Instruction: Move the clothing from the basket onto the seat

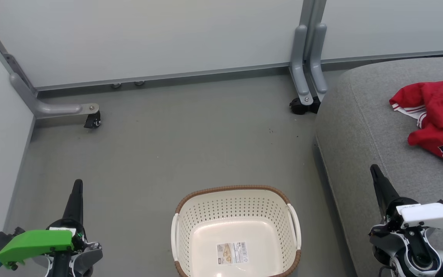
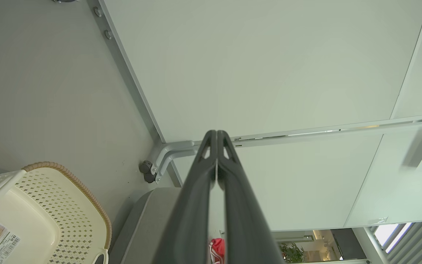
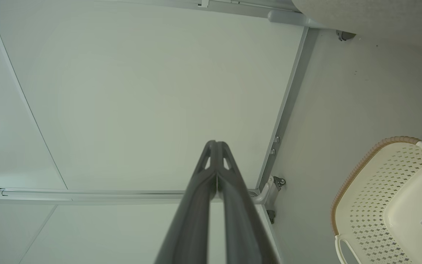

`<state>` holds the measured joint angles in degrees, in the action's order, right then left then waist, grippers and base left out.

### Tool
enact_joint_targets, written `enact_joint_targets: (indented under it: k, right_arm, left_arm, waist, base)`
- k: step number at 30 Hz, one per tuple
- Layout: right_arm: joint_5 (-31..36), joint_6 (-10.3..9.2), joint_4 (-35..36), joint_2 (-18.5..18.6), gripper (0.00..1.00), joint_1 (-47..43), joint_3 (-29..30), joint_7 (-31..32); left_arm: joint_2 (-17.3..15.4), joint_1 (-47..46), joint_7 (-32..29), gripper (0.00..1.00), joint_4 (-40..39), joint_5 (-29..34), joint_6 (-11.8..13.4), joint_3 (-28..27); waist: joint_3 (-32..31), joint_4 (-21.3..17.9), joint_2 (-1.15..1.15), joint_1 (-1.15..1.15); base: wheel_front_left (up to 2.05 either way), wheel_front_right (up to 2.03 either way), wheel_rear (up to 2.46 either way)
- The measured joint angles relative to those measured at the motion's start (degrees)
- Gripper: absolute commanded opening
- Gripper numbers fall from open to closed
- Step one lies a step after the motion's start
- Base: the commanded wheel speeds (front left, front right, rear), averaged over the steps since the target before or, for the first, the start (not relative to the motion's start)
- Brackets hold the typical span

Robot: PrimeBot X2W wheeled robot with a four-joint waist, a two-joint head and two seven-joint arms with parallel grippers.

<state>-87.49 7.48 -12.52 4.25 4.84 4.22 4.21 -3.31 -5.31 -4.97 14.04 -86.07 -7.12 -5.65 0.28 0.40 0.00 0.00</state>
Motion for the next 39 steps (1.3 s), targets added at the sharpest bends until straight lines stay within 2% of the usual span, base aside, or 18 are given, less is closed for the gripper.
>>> enact_joint_targets:
  k: [16, 39]
  right_arm:
    - [-6.04, 0.00, -1.43, -0.10, 0.00, 0.87, 0.52, 0.76]
    - [-6.10, 0.00, -1.49, -0.40, 0.00, 1.09, 0.93, 1.21]
  left_arm:
    - [0.44, -0.58, -1.55, 0.00, 0.03, -6.12, -0.19, -0.87]
    - [0.51, -0.63, -1.58, 0.00, 0.04, -6.25, -0.19, -0.90]
  waist:
    - [-0.09, -0.40, 0.00, 0.00]
    - [-0.10, -0.41, 0.00, 0.00]
  base:
    - [0.00, 0.00, 0.00]
    - [0.00, 0.00, 0.00]
